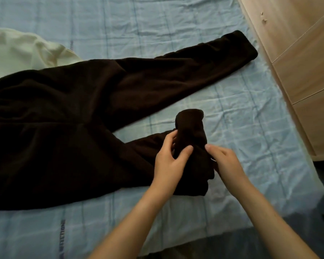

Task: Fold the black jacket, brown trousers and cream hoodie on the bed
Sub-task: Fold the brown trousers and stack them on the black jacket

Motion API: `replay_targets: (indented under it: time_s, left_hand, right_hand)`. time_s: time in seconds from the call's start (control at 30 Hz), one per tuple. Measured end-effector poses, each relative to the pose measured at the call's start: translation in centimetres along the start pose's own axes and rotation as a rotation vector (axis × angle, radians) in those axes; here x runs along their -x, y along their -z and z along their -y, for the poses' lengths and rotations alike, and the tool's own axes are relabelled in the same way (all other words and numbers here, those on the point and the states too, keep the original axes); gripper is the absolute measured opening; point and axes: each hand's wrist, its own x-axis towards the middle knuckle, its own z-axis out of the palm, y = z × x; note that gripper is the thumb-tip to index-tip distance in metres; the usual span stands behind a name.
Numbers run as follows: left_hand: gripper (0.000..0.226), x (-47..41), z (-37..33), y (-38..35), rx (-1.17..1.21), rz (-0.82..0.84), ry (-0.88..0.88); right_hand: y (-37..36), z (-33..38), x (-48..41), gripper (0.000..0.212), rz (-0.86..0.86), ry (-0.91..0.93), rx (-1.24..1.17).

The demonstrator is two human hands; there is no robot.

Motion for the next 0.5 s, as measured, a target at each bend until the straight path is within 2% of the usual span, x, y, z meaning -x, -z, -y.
replay_targets:
  time_s: [0.1,0.2,0.23,0.3,0.4,0.47,0.5]
  left_hand:
    - [0.024,0.1,0.7,0.7,0.083,-0.038,-0.015]
    - [0.021,0.5,1.1,1.4,0.147,-0.045,-0.014]
    - [0.02,0.5,1.1,1.4,0.153,-0.029,-0.031]
    - [0.024,0.0,0.5,1.2,0.08,0.02,-0.102]
    - [0.052,-1.5,-1.5,-0.2,0.029,0.122,-0.108]
    - [0.056,-2.4,-2.9,-1.7,0.004,0.25,-0.074]
    - [0.053,-2.6,-3.5,-2.5,-0.069,0.302,-0.075]
  right_hand:
    - [0.0,-0.4,-0.4,0.021,0.022,-0.044,-0.051]
    - [-0.2,-0.4,-1.2,0.035,0.057,-0.027,0.009]
    - [-0.4,-0.3,-1.4,0.035,0.069,-0.011,0.03]
    - [-0.6,0.1,-1.5,0.022,0.085,0.081,0.04]
    - [0.9,2.4,-1.1,0.003,-0.128,0.194,-0.022]
    - [4.1,4.7,-0.2,0.007,-0.303,0.265,0.015]
    - [6.2,5.8,0.5,0.011,-0.367,0.323,0.117]
